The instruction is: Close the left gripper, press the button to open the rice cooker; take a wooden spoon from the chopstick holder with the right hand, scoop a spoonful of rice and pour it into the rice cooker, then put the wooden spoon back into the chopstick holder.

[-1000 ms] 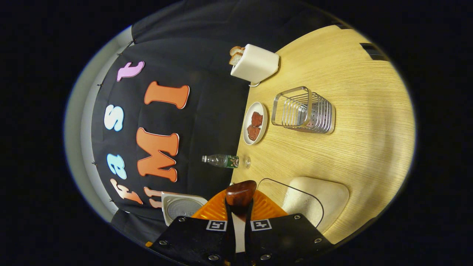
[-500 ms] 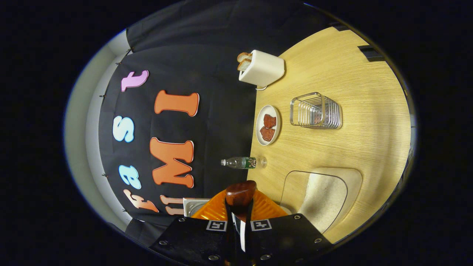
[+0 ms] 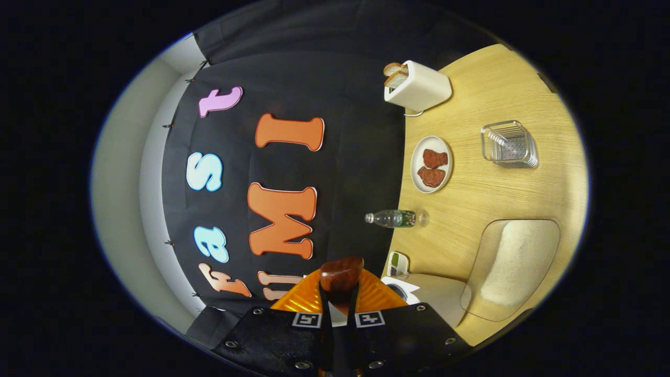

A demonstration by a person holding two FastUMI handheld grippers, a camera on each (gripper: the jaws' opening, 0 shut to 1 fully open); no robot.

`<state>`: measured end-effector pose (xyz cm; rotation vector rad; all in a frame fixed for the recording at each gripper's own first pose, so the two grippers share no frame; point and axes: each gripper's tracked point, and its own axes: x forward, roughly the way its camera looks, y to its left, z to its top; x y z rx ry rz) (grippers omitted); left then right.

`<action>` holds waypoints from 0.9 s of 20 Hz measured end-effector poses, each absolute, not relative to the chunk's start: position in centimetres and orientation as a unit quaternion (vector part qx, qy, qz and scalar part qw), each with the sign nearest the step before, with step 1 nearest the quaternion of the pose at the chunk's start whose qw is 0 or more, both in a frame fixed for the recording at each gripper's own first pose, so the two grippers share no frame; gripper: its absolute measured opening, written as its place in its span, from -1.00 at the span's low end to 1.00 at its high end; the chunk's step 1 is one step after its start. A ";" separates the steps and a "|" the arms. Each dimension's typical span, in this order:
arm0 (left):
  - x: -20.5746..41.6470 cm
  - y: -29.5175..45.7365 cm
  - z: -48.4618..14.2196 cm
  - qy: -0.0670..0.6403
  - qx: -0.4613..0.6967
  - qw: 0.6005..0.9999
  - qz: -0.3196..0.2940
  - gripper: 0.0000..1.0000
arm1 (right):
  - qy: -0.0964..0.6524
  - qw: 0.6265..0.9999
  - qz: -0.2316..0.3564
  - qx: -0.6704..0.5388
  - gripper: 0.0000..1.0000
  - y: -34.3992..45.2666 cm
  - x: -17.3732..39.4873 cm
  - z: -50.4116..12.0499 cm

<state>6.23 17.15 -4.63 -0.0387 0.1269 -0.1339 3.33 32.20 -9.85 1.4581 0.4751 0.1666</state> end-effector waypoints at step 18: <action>5.2 20.8 -6.2 0.080 -0.007 0.996 -0.035 0.97 | 0.198 0.833 0.136 0.499 -0.82 47.5 11.4 -5.4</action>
